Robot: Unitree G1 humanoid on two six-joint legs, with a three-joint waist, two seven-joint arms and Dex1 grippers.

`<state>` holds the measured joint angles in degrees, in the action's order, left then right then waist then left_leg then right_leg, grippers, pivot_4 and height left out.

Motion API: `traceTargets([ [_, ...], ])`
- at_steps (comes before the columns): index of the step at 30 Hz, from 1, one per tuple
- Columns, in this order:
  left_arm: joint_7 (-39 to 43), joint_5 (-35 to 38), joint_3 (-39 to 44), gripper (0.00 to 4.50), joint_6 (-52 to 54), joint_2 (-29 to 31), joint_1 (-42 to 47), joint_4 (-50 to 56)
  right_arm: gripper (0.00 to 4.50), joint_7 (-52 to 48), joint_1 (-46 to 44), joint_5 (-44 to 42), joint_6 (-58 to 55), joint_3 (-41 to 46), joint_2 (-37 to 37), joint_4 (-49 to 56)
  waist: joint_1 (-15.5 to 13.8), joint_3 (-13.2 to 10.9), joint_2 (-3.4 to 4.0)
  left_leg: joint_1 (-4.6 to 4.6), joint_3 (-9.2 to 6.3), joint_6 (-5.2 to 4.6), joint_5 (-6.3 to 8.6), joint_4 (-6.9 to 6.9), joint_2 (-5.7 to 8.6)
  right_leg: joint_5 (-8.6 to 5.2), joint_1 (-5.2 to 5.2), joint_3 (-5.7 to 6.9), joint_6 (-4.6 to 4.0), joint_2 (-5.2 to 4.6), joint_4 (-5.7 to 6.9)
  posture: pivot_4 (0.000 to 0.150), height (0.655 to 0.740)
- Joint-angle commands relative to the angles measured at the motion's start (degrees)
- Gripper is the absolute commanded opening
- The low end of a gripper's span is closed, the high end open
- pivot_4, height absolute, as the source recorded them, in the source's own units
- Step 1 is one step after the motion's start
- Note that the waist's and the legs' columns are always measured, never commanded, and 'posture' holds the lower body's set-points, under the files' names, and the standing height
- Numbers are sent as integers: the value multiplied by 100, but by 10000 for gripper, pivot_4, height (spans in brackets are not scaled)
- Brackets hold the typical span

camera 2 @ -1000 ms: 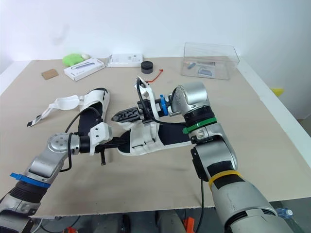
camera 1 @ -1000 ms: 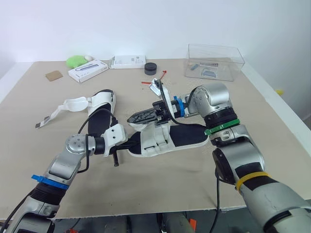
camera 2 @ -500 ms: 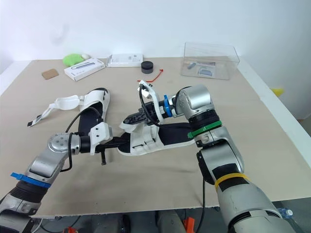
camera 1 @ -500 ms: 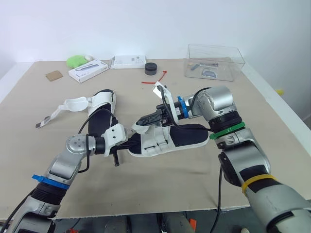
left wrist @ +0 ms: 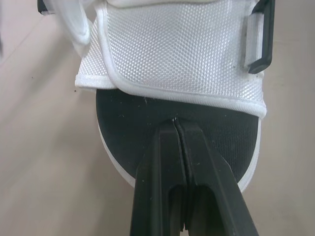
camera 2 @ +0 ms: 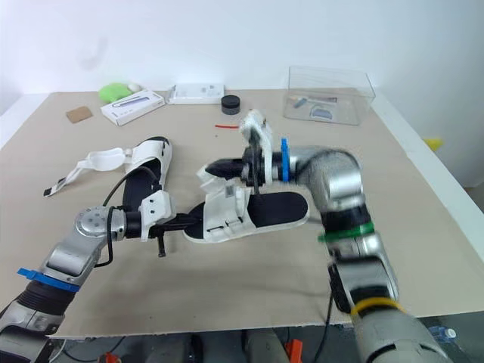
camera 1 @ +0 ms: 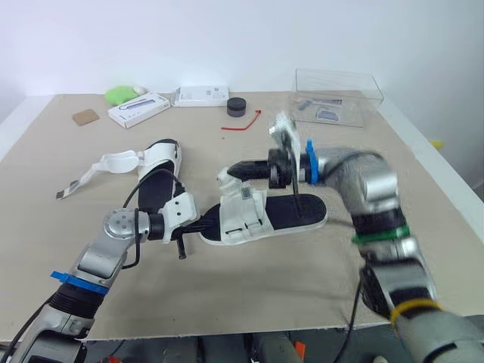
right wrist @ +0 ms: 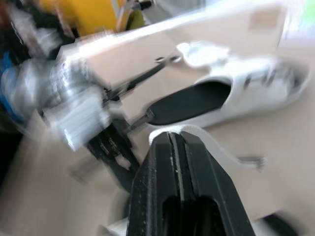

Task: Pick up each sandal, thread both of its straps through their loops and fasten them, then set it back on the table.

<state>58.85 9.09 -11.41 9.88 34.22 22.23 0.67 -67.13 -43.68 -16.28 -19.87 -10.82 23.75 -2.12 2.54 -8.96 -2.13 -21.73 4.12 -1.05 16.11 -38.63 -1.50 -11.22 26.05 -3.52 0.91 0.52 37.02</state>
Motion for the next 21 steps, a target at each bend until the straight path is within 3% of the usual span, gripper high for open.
traceTargets([
  [1,-43,-147,-63,0,96,37,-42,-203,1051,-227,93,856,3679,-239,30,-65,15,-3,2,1,5,1,0,0,0,0,0,-3,0,0,0,1500,7261],
  [5,-42,-148,-72,0,84,2,-7,-250,1051,210,-95,1956,7010,-524,189,-1455,21,-7,-5,30,36,11,-8,-4,0,20,-13,-22,-2,1,1,1500,7261],
  [11,-48,-149,-88,0,84,-40,-5,-266,1051,1703,-811,4191,9717,-403,324,-2934,18,-8,-7,47,52,9,-11,-1,-4,22,-16,-49,-15,9,7,1500,7261],
  [15,-59,-148,-88,0,94,-50,-32,-245,1051,2762,-1092,5382,10426,-160,348,-3319,17,-7,-7,48,52,12,-13,-1,-5,37,-16,-55,-49,8,11,1500,7261],
  [21,-56,-143,-86,0,112,-60,-53,-209,1051,5036,-1337,7098,10511,404,344,-3091,16,-7,-7,46,52,14,-14,-1,-2,35,-16,-62,-56,5,13,1500,7261],
])
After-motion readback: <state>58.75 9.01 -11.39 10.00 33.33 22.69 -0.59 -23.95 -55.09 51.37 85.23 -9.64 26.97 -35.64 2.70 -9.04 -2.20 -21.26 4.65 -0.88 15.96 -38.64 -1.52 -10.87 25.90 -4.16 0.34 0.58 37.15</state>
